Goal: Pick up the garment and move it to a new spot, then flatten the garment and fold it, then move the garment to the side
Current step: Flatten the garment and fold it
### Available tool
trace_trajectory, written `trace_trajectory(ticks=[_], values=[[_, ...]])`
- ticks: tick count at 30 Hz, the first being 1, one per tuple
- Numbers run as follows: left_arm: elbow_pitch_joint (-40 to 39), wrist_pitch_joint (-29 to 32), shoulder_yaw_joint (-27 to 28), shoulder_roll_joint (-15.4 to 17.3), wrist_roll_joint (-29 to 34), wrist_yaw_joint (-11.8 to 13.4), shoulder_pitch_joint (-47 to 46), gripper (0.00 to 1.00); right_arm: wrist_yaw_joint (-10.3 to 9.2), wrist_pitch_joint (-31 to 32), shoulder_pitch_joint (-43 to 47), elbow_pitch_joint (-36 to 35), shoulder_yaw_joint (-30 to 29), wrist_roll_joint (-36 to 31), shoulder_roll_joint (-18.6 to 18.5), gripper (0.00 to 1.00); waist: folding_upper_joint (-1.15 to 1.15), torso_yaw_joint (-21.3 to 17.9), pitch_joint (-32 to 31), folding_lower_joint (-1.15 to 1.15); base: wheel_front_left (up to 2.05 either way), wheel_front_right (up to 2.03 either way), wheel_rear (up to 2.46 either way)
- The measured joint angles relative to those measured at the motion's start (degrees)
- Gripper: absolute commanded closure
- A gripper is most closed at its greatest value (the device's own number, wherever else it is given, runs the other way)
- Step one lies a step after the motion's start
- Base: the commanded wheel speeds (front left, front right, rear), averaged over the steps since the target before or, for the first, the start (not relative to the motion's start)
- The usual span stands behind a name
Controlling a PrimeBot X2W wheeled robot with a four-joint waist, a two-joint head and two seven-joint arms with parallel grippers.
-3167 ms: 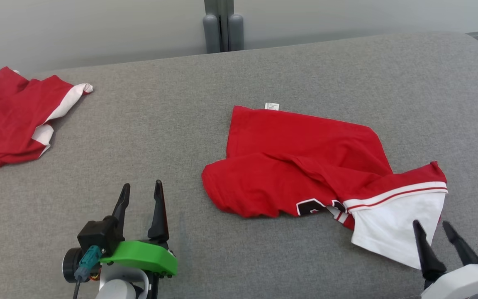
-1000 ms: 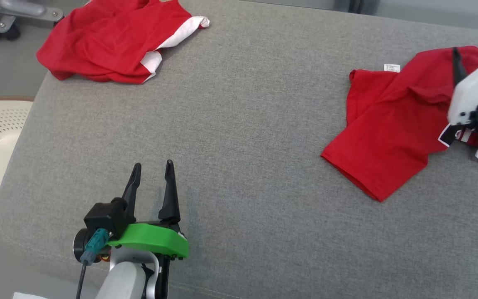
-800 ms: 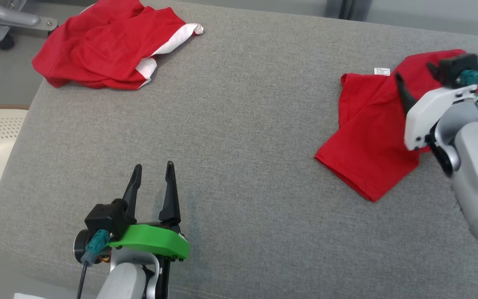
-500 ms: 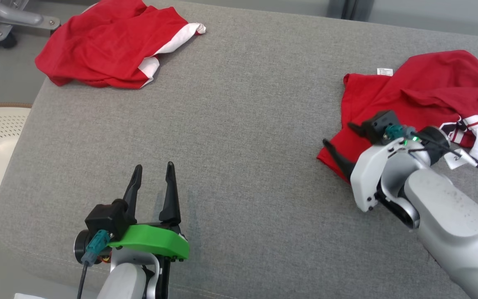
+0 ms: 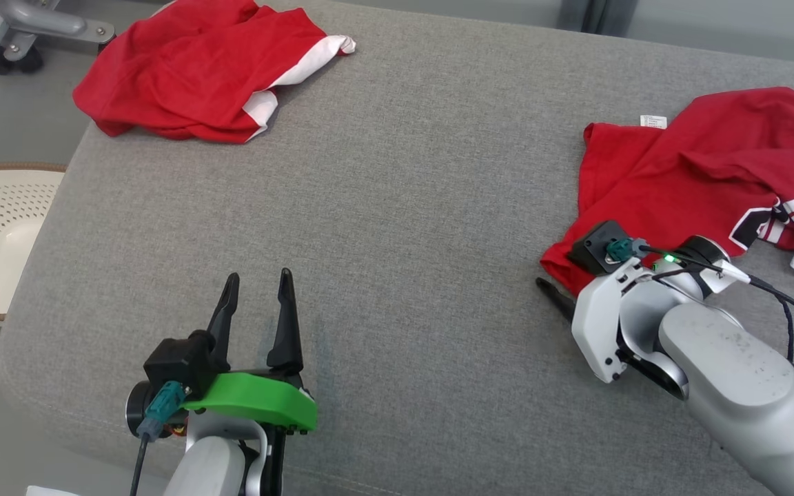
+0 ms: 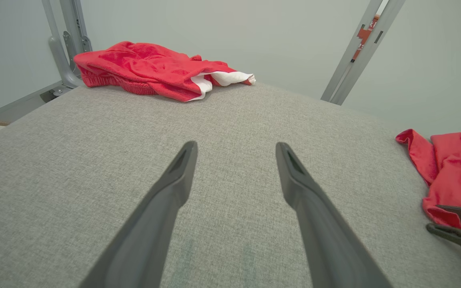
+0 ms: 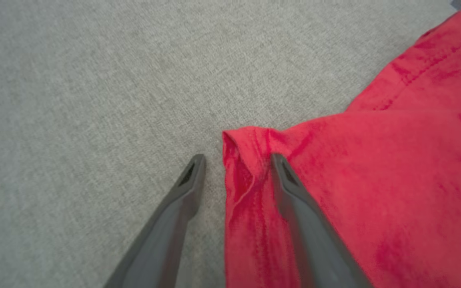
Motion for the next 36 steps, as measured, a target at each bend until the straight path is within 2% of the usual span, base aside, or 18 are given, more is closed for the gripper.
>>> trace_trajectory(ticks=[1,9,17,21,27,32,36], values=[[0.0,0.0,-0.1,0.0,0.0,0.0,0.0,0.00,0.00,-0.5,-0.4,1.1,-0.2,-0.5,0.7,1.00,0.00,0.1,0.0,0.00,0.00,0.00,0.00],[0.5,0.0,0.0,0.0,0.0,0.0,0.0,0.00,-0.03,-9.7,-3.5,4.6,-4.0,-2.6,7.9,1.00,0.00,0.2,-0.7,0.00,0.00,0.00,0.00],[1.0,0.0,-0.4,0.0,0.1,-0.1,0.1,0.00,-0.05,-22.1,-8.3,5.7,-12.0,-2.1,17.0,1.00,0.00,0.0,-2.2,0.00,0.00,0.00,0.00],[1.1,0.0,-0.8,0.0,0.1,-0.1,0.3,0.00,-0.07,-24.9,-8.1,7.0,-14.9,-1.9,19.9,1.00,0.00,0.3,-2.7,0.00,0.00,0.00,0.00],[1.1,0.0,-0.2,0.0,0.0,-0.1,1.0,0.00,-0.07,-26.2,0.7,6.2,-15.0,0.1,21.5,1.00,0.00,0.2,-3.0,0.00,0.00,0.00,0.00],[0.6,0.0,0.7,0.0,0.2,-0.1,1.2,0.00,-0.08,-26.4,11.1,3.9,-10.3,1.8,21.9,1.00,0.00,-0.8,-2.6,0.00,0.00,0.00,0.00],[0.5,0.0,1.3,0.0,0.6,-0.1,1.2,0.00,-0.08,-26.5,15.3,1.4,-7.3,1.5,21.9,1.00,0.00,-2.1,-2.4,0.00,0.00,0.00,0.00]])
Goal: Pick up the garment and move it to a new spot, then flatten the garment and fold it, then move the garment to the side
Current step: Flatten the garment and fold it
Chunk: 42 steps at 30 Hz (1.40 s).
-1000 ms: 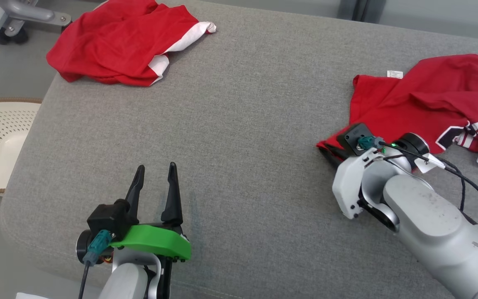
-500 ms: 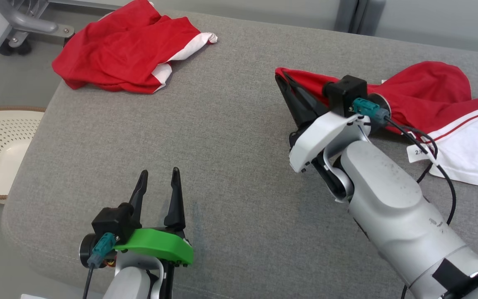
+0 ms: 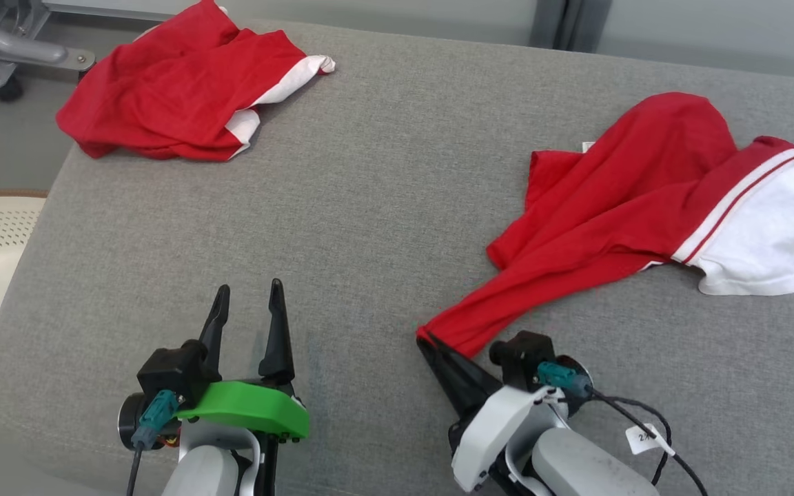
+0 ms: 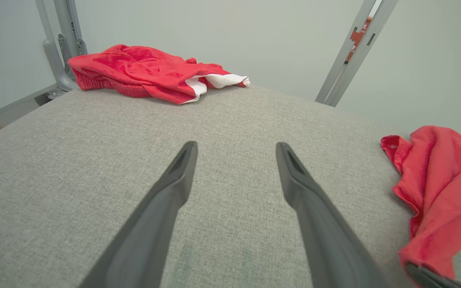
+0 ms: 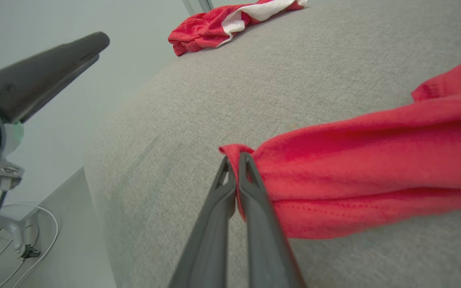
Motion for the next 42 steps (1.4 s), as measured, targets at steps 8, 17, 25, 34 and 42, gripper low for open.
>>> trace_trajectory(ticks=[8,17,25,34,42], values=[[0.5,0.0,0.8,0.0,1.0,-0.5,0.0,0.00,0.00,0.0,3.0,-5.1,4.2,-4.6,-0.9,0.00,0.00,-3.8,-0.2,0.00,0.00,0.00,0.00],[0.8,0.0,0.7,0.0,1.3,-0.9,0.0,0.00,0.02,0.4,2.7,-11.1,1.1,-9.4,-7.9,0.00,0.00,-6.0,-1.6,0.00,0.00,0.00,0.00],[0.6,0.0,0.0,0.0,1.1,-0.9,-0.2,0.00,0.03,5.1,-6.3,-4.2,-2.1,-23.7,-14.4,0.00,0.00,-3.7,-1.3,0.00,0.00,0.00,0.00],[0.5,0.0,-0.3,0.0,0.5,-0.7,-0.3,0.00,0.05,7.2,-12.9,7.0,2.3,-27.0,-14.4,0.54,0.00,-0.8,-0.4,0.00,0.00,0.00,0.00],[0.3,0.0,0.4,0.0,0.4,-0.4,-0.3,0.00,0.05,2.3,-15.5,9.7,-2.2,-26.5,-12.6,1.00,0.00,-1.4,-0.5,0.00,0.00,0.00,0.00]])
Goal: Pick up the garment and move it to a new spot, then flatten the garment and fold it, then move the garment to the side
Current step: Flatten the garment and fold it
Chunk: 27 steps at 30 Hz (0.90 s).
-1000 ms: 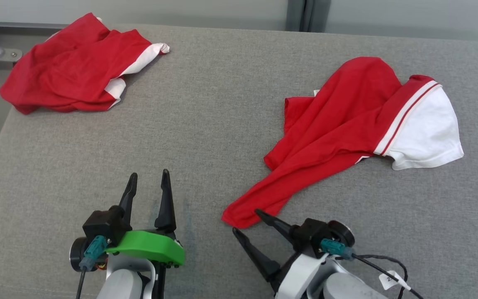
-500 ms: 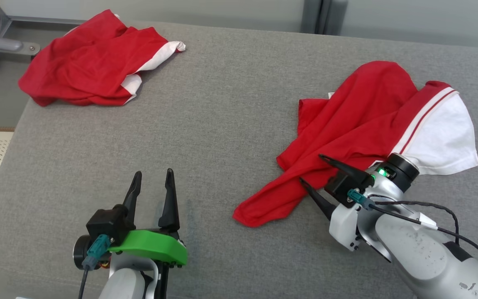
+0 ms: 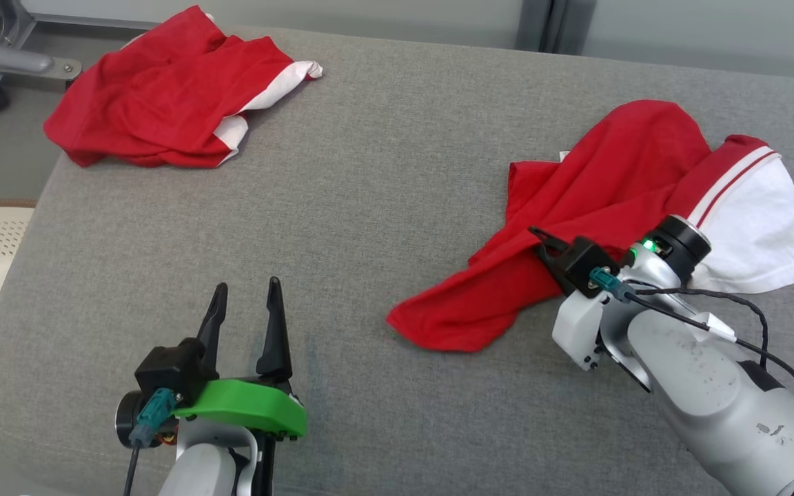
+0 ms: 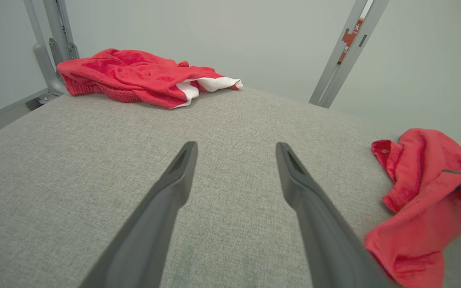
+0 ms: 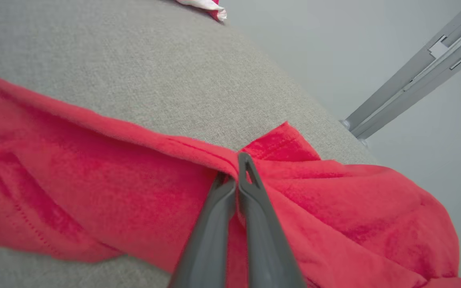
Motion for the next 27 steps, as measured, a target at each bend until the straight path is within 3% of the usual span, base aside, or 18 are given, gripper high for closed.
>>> trace_trajectory(ticks=[8,17,18,19,20,27], values=[[-0.1,0.0,1.2,0.0,0.6,0.0,1.0,0.00,-0.01,-0.9,11.6,-14.8,-2.0,1.9,-2.7,1.00,0.00,-3.3,-1.0,0.00,0.00,0.00,0.00],[-0.3,0.0,2.0,0.0,1.6,-0.1,1.7,0.00,-0.01,5.9,28.6,-30.2,-3.6,3.5,-6.1,1.00,0.00,-7.8,-2.1,0.00,0.00,0.00,0.00],[-0.2,0.0,2.0,0.0,1.7,-0.3,1.8,0.00,-0.01,6.3,29.5,-31.2,-4.0,3.9,-6.3,0.88,0.00,-8.3,-2.2,0.00,0.00,0.00,0.00],[-0.2,0.0,1.9,0.0,1.8,-0.3,1.8,0.00,-0.02,7.1,30.2,-32.1,-3.9,4.4,-6.4,0.58,0.00,-8.6,-2.3,0.00,0.00,0.00,0.00],[-0.1,0.0,1.9,0.0,1.9,-0.5,1.8,0.00,-0.05,7.6,30.6,-32.8,-3.6,4.8,-6.6,0.00,0.00,-8.9,-2.4,0.00,0.00,0.00,0.00],[0.5,0.0,1.3,0.0,2.0,-0.7,1.9,0.00,-0.03,9.6,31.3,-40.3,-5.9,8.9,-8.5,0.00,0.00,-8.9,-3.5,0.00,0.00,0.00,0.00]])
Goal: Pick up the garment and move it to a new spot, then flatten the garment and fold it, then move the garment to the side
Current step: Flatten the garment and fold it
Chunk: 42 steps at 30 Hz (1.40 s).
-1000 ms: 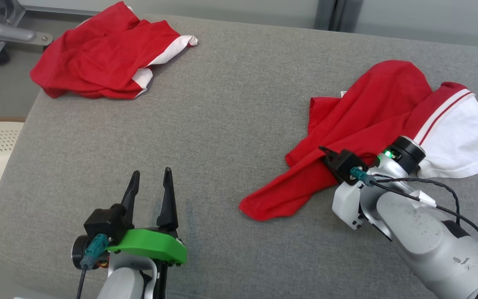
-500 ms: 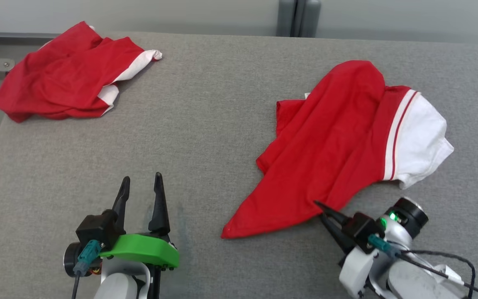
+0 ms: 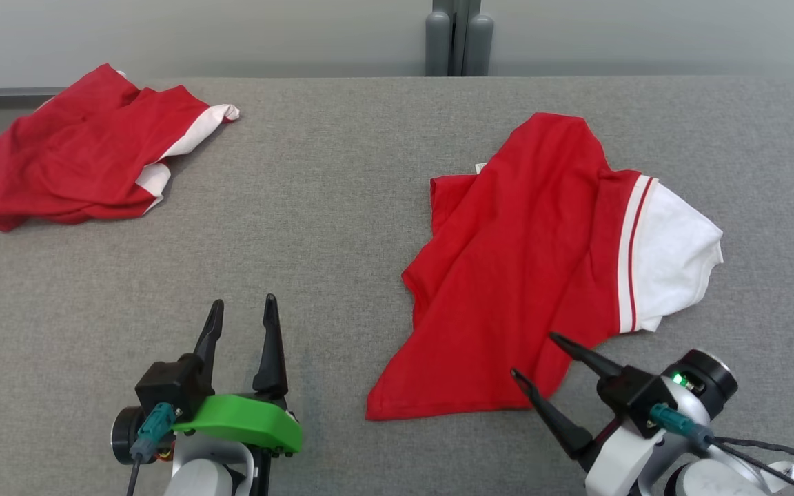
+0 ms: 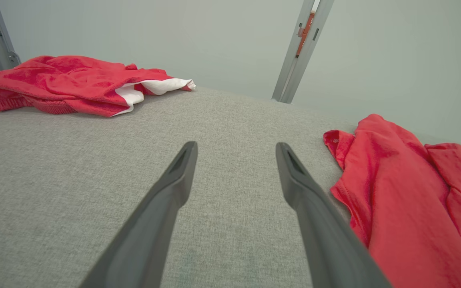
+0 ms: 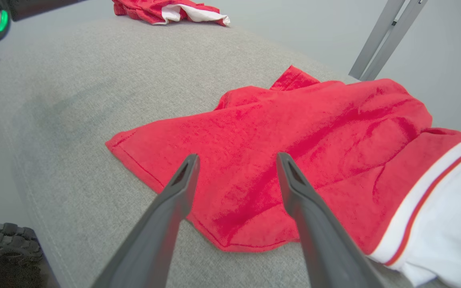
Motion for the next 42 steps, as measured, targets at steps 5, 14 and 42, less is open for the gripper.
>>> trace_trajectory(ticks=[5,14,42], values=[[0.2,0.0,-0.2,0.0,-0.1,-0.1,0.7,0.00,0.01,1.0,-0.5,-3.4,-4.8,2.0,-0.1,0.00,0.00,1.1,-0.6,0.00,0.00,0.00,0.00],[-0.5,0.0,-1.4,0.0,-0.2,-0.1,0.2,0.00,0.00,7.3,-11.2,4.6,-12.5,0.8,1.0,0.00,0.00,2.3,0.7,0.00,0.00,0.00,0.00],[-1.7,0.0,-4.4,0.0,-3.6,1.3,-2.8,0.00,0.02,15.3,-39.5,46.2,-10.1,5.7,7.8,1.00,0.00,13.8,7.2,0.00,0.00,0.00,0.00]])
